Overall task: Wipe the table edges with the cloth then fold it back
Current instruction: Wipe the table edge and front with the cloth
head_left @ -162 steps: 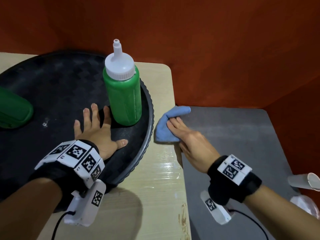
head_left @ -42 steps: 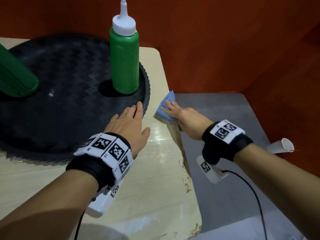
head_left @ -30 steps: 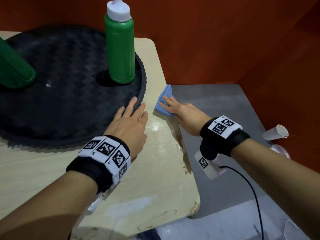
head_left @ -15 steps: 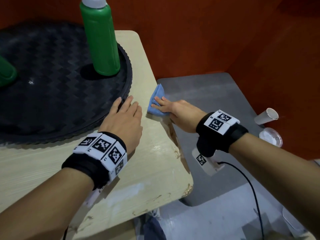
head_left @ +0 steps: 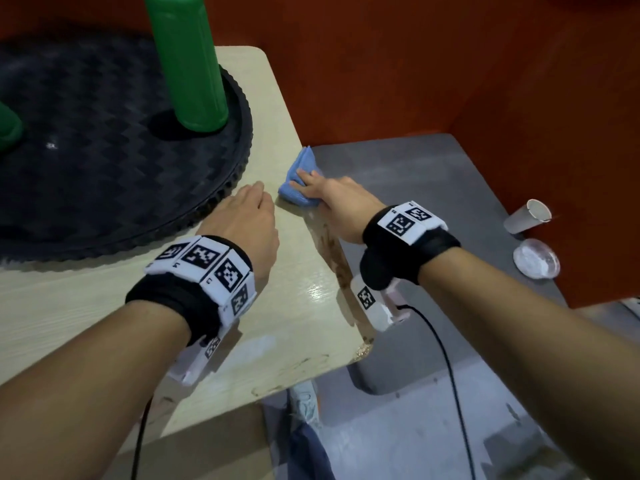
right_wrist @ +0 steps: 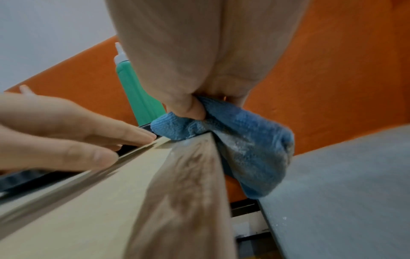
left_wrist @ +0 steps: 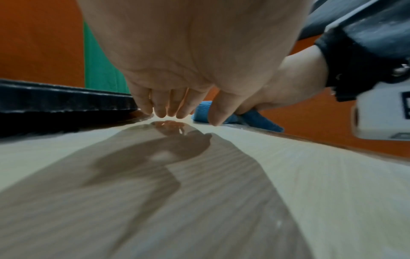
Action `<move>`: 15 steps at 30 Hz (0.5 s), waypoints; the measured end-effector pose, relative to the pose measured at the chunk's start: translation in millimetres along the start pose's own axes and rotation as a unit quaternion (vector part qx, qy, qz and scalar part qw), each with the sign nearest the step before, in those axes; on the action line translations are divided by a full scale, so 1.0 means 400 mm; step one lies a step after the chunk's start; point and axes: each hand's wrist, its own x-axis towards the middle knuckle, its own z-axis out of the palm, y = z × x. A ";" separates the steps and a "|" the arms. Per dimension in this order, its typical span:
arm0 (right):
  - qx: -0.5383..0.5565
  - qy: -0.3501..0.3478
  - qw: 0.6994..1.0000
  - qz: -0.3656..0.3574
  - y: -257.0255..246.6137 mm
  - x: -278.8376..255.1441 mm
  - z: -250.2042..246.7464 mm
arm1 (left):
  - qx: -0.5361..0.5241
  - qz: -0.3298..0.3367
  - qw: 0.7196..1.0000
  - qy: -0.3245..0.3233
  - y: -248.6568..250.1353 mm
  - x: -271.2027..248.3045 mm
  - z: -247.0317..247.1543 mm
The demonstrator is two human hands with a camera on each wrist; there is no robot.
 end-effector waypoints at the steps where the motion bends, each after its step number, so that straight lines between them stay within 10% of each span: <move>1: -0.004 -0.006 1.000 -0.003 0.004 -0.023 0.006 | -0.006 -0.001 1.000 0.001 0.002 -0.004 -0.001; 15: 0.055 0.008 0.998 -0.034 0.028 -0.125 0.050 | -0.030 0.007 1.000 0.006 0.026 -0.038 0.012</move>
